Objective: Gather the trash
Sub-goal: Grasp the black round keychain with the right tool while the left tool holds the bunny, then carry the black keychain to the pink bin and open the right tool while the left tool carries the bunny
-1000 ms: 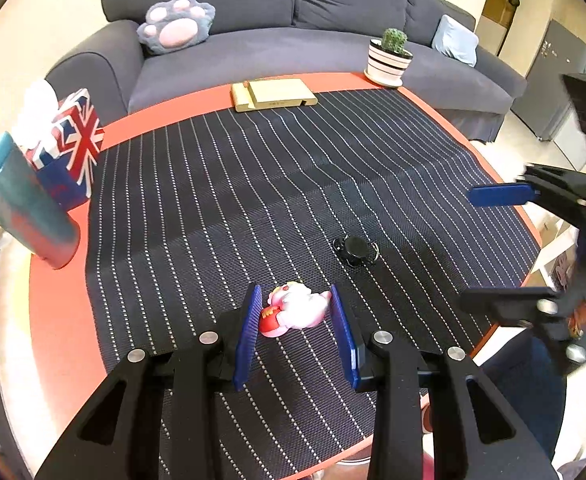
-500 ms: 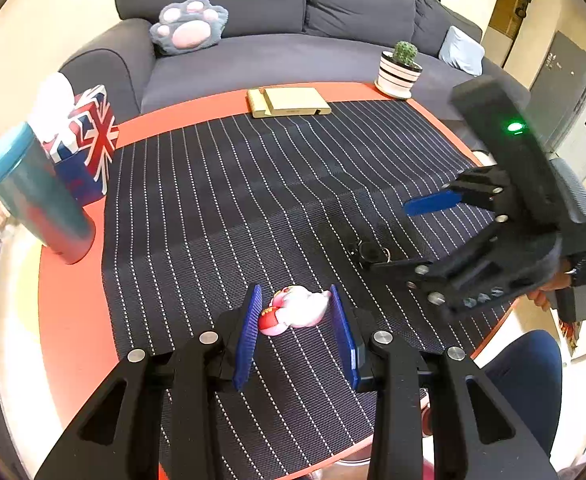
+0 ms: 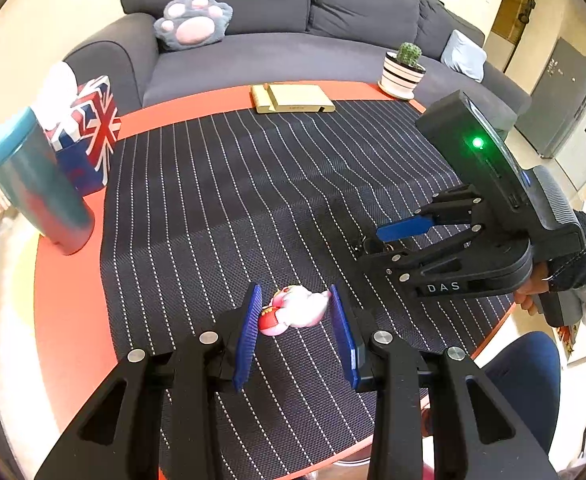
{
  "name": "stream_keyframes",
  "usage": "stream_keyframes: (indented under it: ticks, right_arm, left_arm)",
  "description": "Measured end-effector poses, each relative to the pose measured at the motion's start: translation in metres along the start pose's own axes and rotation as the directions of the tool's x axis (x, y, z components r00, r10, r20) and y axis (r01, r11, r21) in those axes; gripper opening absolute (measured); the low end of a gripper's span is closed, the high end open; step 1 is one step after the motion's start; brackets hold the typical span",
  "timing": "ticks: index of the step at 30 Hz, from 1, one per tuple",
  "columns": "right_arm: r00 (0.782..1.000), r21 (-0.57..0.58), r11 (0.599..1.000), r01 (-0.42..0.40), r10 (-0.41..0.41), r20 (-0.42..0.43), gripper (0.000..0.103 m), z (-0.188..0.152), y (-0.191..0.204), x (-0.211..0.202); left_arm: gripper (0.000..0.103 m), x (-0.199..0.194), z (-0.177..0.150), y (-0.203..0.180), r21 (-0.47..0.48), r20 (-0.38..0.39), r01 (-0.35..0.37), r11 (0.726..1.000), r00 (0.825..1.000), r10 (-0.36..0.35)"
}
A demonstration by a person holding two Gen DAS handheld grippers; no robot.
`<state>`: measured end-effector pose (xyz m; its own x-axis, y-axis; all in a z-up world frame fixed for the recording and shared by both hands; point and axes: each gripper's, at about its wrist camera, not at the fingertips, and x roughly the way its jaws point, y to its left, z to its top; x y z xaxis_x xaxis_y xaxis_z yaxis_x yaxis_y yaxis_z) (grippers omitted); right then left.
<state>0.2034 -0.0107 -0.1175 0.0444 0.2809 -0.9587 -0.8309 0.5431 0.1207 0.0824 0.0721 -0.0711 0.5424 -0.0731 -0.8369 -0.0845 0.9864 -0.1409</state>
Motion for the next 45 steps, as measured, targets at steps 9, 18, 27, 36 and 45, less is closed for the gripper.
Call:
stream_keyframes:
  ticks: [9, 18, 27, 36, 45]
  right_arm:
    - [0.999, 0.010, 1.000, -0.004, 0.004, 0.040, 0.025, -0.005, 0.001, -0.008]
    - [0.990, 0.003, 1.000, 0.012, -0.013, 0.142, 0.025, -0.026, 0.009, -0.051]
    - [0.969, -0.019, 0.999, 0.040, -0.034, 0.245, 0.024, -0.057, 0.025, -0.101]
    - [0.941, -0.032, 0.999, 0.036, -0.023, 0.337, 0.024, -0.105, 0.044, -0.145]
    - [0.923, -0.026, 0.999, 0.033, -0.020, 0.385, 0.025, -0.153, 0.058, -0.166]
  left_arm:
    - [0.035, -0.001, -0.001, 0.000, -0.002, 0.008, 0.005, 1.000, 1.000, -0.005]
    - [0.035, -0.009, -0.002, -0.015, 0.028, 0.030, 0.024, 0.999, 0.999, -0.025]
    - [0.035, -0.030, -0.007, -0.031, 0.060, 0.077, 0.031, 0.998, 0.996, -0.036]
    - [0.035, -0.061, -0.023, -0.054, 0.112, 0.133, 0.030, 0.993, 0.990, -0.045]
    - [0.035, -0.084, -0.049, -0.074, 0.149, 0.164, 0.046, 0.988, 0.984, -0.070]
